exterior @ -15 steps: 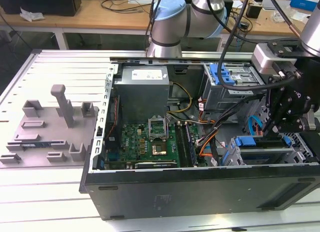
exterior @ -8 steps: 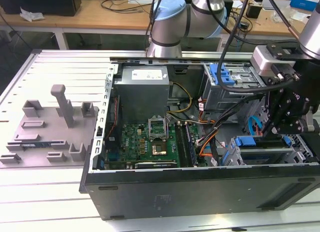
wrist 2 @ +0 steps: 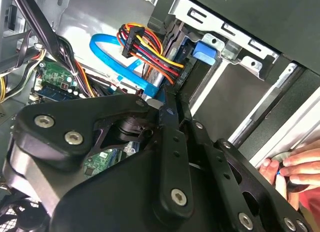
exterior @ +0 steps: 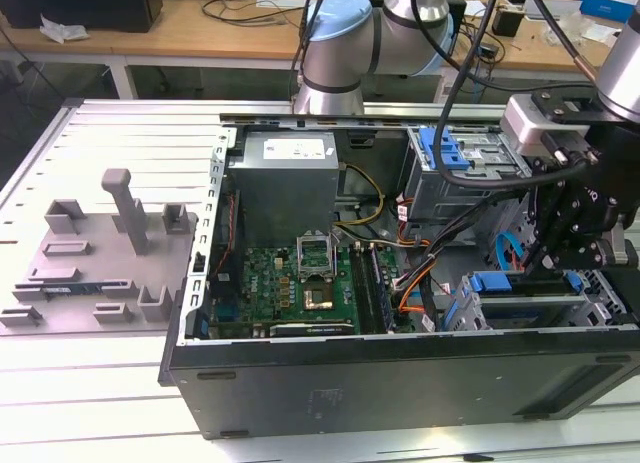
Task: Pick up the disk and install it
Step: 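Insert the second disk wire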
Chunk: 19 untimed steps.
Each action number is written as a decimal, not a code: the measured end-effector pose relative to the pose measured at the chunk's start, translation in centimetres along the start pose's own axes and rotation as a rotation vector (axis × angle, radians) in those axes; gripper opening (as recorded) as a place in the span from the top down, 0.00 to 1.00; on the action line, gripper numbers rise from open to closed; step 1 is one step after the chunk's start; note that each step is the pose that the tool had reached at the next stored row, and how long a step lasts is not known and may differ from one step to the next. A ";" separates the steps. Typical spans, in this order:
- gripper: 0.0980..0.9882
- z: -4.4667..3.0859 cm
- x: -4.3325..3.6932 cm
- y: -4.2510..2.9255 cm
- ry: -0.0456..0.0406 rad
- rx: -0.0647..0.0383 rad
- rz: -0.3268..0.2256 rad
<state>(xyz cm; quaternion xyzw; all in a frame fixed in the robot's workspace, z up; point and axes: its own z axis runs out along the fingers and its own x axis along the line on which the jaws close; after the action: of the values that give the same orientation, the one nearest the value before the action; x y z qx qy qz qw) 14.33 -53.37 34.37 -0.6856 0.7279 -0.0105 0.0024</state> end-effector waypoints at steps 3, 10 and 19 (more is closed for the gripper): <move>0.93 -0.46 -0.03 0.00 0.0050 0.000 -0.002; 0.93 -0.64 -0.18 0.02 0.0102 0.001 -0.009; 0.93 -0.42 -0.18 0.02 0.0075 0.000 -0.009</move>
<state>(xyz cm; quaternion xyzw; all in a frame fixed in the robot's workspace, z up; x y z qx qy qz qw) 14.31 -53.18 34.78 -0.6887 0.7249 -0.0132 -0.0002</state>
